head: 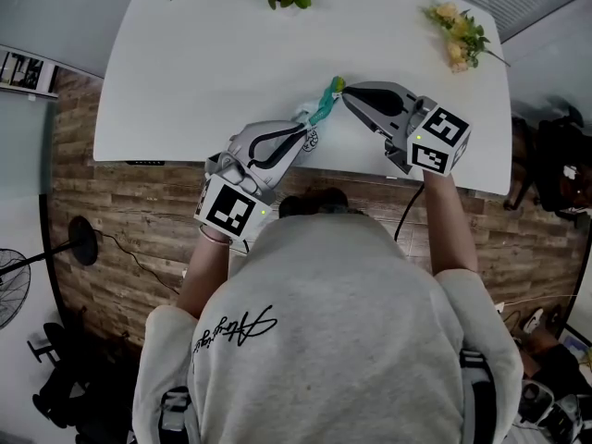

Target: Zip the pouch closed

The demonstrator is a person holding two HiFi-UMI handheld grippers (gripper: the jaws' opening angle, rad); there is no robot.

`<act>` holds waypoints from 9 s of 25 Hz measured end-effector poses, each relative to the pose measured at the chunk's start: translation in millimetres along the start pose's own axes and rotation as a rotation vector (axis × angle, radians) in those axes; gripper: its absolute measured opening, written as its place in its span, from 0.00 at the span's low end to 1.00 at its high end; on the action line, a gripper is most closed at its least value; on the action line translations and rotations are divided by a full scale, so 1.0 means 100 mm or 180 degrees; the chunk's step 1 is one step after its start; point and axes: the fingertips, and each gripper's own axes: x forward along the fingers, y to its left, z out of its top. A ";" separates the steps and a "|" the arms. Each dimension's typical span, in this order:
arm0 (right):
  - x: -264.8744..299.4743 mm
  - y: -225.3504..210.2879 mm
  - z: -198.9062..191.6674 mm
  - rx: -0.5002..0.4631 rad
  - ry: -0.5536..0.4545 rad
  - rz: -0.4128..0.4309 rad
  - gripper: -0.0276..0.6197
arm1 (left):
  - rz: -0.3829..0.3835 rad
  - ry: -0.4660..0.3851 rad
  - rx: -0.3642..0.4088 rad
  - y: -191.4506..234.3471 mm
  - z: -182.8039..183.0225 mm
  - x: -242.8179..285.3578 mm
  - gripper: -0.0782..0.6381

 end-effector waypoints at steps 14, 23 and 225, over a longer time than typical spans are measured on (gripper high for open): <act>0.04 -0.21 -0.15 -0.0088 0.0241 -0.0667 0.05 | -0.0035 -0.0028 0.0059 -0.02 0.03 0.03 0.13; 0.00 -0.35 -0.10 -0.0139 0.0212 -0.1055 0.04 | -0.0061 -0.0131 0.0071 -0.02 0.17 0.08 0.12; 0.25 1.12 0.50 -0.0396 -0.0839 -0.1697 0.05 | 0.0710 -0.0500 -0.0964 0.84 -0.24 -1.42 0.11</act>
